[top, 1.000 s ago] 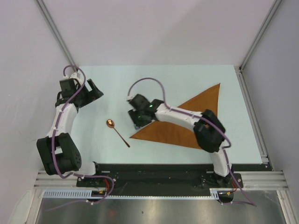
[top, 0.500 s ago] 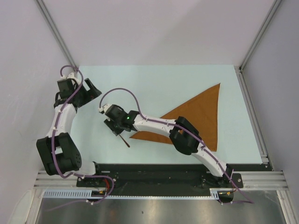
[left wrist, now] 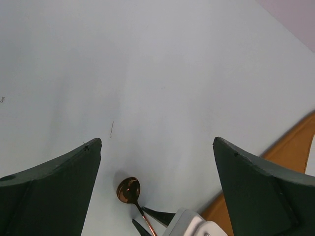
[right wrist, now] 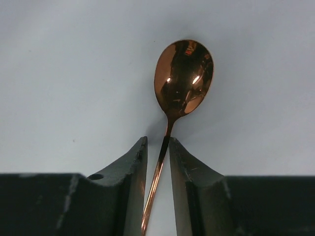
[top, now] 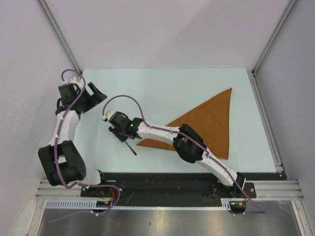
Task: Fold the napkin, place the utensils inside, and roll it up
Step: Grab a utensil with the right arm
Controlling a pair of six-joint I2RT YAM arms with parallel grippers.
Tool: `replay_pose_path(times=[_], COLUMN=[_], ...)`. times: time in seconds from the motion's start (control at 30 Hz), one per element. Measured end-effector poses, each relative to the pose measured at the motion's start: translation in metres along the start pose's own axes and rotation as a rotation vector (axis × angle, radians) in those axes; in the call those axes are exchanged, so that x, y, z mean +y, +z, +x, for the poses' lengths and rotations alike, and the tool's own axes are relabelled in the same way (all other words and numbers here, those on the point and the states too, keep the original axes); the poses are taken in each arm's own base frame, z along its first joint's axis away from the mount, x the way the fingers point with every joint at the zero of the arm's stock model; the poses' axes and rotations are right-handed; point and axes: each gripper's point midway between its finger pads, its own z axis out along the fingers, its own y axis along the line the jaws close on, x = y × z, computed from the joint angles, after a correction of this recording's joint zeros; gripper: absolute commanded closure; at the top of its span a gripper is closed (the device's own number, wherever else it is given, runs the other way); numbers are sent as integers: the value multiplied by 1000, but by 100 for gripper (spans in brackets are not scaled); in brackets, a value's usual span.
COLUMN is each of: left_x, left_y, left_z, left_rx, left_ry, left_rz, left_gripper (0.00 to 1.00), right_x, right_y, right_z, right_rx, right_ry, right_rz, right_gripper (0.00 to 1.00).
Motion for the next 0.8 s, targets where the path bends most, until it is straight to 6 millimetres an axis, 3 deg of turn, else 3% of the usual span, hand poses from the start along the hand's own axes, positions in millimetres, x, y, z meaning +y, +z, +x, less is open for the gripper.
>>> replay_pose_path(times=[0.17, 0.43, 0.6, 0.7, 0.8], left_x=[-2, -1, 0, 1, 0], left_y=[0, -1, -2, -2, -3], left_z=[-4, -5, -5, -5, -6], left_rx=[-11, -15, -18, -18, -19], left_ry=[-6, -20, -32, -36, -41], left_rz=[14, 27, 28, 30, 36], left_gripper=[0, 0, 0, 0, 0], right_x=[-5, -9, -8, -14, -29], right_y=[2, 0, -5, -24, -55], right_z=[0, 0, -4, -12, -32], right_rx=[5, 12, 13, -4, -68], right_ry=[1, 76, 242, 374, 515], right_rz=[31, 49, -9, -25, -9], right_gripper=[100, 100, 100, 100, 100])
